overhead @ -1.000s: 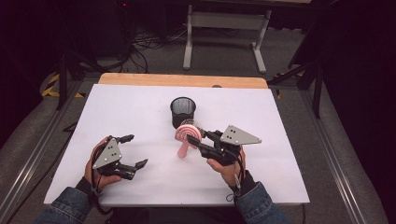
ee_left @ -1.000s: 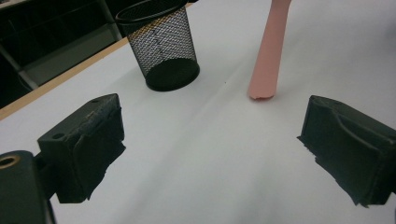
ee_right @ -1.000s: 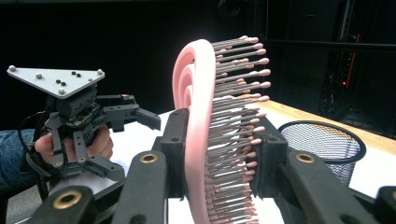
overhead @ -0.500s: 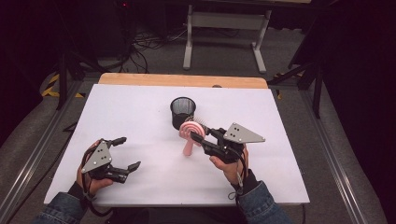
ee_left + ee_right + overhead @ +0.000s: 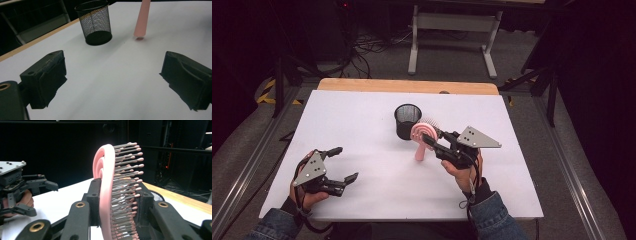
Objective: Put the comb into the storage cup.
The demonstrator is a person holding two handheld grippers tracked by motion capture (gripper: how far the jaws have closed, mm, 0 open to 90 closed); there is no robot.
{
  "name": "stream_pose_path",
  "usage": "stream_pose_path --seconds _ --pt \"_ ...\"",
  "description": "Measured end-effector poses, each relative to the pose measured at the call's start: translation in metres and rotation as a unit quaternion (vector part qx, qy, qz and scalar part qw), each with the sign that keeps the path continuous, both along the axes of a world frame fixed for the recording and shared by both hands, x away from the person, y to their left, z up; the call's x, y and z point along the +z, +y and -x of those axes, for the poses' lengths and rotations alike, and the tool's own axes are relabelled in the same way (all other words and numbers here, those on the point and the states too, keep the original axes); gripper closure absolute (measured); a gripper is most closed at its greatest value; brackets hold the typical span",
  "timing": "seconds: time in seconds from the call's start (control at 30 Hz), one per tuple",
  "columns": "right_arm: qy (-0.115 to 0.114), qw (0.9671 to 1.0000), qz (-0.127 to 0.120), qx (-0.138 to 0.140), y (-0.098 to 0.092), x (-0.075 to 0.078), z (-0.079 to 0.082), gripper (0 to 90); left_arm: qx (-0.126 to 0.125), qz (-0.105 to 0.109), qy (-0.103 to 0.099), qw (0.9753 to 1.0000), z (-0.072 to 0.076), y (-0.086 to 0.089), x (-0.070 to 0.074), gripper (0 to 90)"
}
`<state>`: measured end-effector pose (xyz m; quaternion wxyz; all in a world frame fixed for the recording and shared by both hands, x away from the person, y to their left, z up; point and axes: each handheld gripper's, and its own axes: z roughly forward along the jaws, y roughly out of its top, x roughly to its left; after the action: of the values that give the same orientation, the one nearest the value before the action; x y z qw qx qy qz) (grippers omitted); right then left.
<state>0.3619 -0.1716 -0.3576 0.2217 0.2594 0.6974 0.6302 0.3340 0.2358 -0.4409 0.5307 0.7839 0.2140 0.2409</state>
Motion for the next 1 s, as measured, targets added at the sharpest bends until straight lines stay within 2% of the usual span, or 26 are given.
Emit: stream_pose_path --seconds 0.57,0.77,1.0 --pt "-0.016 0.9996 -0.007 -0.024 -0.010 0.017 -0.015 64.5 -0.005 0.000 0.003 1.0000 -0.002 -0.001 -0.002 7.3" --pt "-0.021 0.9988 -0.018 -0.040 -0.015 0.026 -0.022 64.5 -0.005 0.000 0.004 1.0000 -0.003 -0.001 -0.002 7.3" --pt "-0.024 0.9985 -0.017 -0.047 -0.018 0.032 -0.027 64.6 -0.005 -0.001 0.004 1.0000 -0.003 -0.002 -0.003 7.3"
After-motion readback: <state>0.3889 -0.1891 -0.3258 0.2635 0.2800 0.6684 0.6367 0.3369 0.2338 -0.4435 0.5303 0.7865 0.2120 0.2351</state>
